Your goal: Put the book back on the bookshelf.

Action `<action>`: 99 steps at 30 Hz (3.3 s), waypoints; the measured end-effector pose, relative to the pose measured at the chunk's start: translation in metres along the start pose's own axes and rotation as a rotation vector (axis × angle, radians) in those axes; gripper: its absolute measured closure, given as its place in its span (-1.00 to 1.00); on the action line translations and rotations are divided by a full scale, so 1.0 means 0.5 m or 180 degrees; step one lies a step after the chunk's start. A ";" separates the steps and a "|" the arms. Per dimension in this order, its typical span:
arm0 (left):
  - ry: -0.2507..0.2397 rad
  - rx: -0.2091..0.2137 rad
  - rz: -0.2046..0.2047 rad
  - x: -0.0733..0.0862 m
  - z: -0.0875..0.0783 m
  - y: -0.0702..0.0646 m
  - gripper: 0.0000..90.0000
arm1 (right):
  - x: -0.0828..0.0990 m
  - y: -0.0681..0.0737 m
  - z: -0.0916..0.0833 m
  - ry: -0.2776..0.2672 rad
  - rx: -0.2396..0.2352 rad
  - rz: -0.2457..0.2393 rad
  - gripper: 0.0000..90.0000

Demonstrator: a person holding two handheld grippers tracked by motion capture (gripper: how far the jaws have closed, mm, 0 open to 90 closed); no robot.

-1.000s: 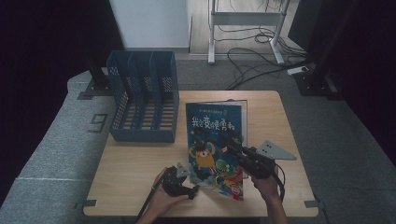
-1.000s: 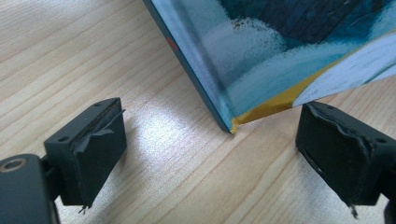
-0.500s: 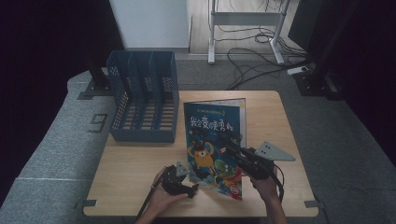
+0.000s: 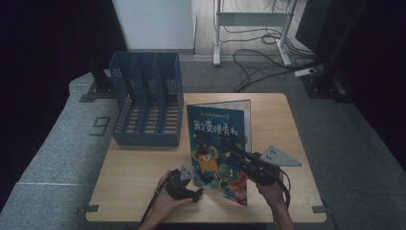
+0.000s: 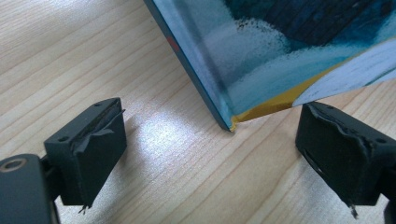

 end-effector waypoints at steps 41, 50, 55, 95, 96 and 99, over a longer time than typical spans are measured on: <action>-0.0020 0.0044 0.0038 0.000 0.001 0.003 -0.81 | -0.005 0.020 -0.001 -0.0029 -0.0046 -0.0079 0.79; -0.0020 0.0046 0.0041 0.000 0.001 0.003 -0.81 | -0.005 0.021 -0.001 -0.0026 -0.0036 -0.0082 0.79; -0.0022 0.0050 0.0045 0.000 0.001 0.003 -0.81 | -0.005 0.021 -0.001 -0.0022 -0.0034 -0.0080 0.79; -0.0051 0.0052 0.0066 0.001 0.001 0.004 -0.81 | -0.006 0.028 -0.002 -0.0029 -0.0022 -0.0058 0.79; -0.0051 0.0052 0.0066 0.001 0.001 0.004 -0.81 | -0.006 0.028 -0.002 -0.0029 -0.0022 -0.0058 0.79; -0.0054 0.0048 0.0067 0.001 0.001 0.004 -0.81 | -0.006 0.028 -0.002 -0.0032 -0.0023 -0.0058 0.79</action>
Point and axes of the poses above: each handheld gripper's, and its own axes: z roughly forward along the jaws, x roughly out of its underside, y roughly to its left, the point moved 7 cm from there along z, roughly forward along the jaws, and after that the axes turned 7 degrees about x, right-handed, at the moved point
